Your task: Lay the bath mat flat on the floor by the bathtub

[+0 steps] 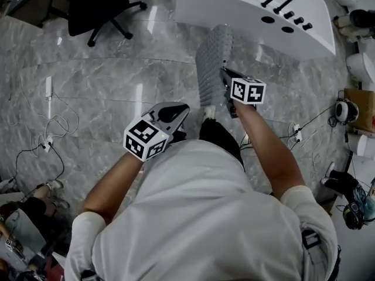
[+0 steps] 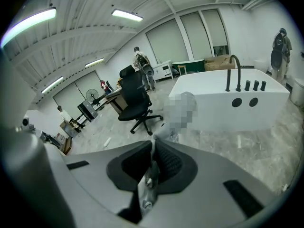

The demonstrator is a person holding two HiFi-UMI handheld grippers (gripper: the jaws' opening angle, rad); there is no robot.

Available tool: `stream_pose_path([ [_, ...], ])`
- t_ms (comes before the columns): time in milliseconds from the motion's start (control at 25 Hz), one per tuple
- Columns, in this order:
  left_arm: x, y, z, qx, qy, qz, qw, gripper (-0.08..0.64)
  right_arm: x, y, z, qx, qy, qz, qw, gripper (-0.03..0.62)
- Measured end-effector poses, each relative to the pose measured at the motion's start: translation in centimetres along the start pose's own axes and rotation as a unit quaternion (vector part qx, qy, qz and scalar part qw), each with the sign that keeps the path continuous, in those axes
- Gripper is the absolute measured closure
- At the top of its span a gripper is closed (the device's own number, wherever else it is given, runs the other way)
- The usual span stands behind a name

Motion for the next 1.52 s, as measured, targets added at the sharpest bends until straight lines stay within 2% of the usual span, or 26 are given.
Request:
stream_pose_path([
  [240,0.9,-0.9,3.7,-0.026,-0.034,-0.004,0.9991,0.538,9.5,-6.7,0.5,0.009,-0.018,-0.021,1.0,0.555],
  [520,4.1,-2.0,7.5,-0.072,-0.088,0.016,0.9934,0.538,19.6,-12.0,-2.4,0.044,-0.033,-0.014,0.998,0.555],
  [800,11.1,-4.2,10.4,-0.098,-0.086,0.043,0.9906,0.538,27.7,-15.4,-9.0,0.066,-0.039,-0.014,0.997,0.555],
  [1000,16.4,-4.8,11.9,-0.113,-0.073,0.065,0.9888,0.538,31.0,-14.4,-16.3,0.07,-0.017,-0.008,0.997,0.555],
  [1160,20.1,-4.3,12.9,-0.109,-0.063,0.086,0.9882,0.538,32.0,-12.3,-23.4,0.065,0.013,0.0,0.998,0.555],
  [1520,28.7,-4.2,13.4,-0.093,-0.017,0.129,0.9872,0.538,28.0,-7.3,-38.4,0.087,0.091,0.013,0.992,0.554],
])
Point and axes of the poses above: the fingertips, and each gripper's own axes: x forward along the fingers, z to its left, y out of its underside, the point moved 4 cm from there along -x, backward along the fingers, and after that the axes turned 10 degrees about -y, right-handed, at the moved point
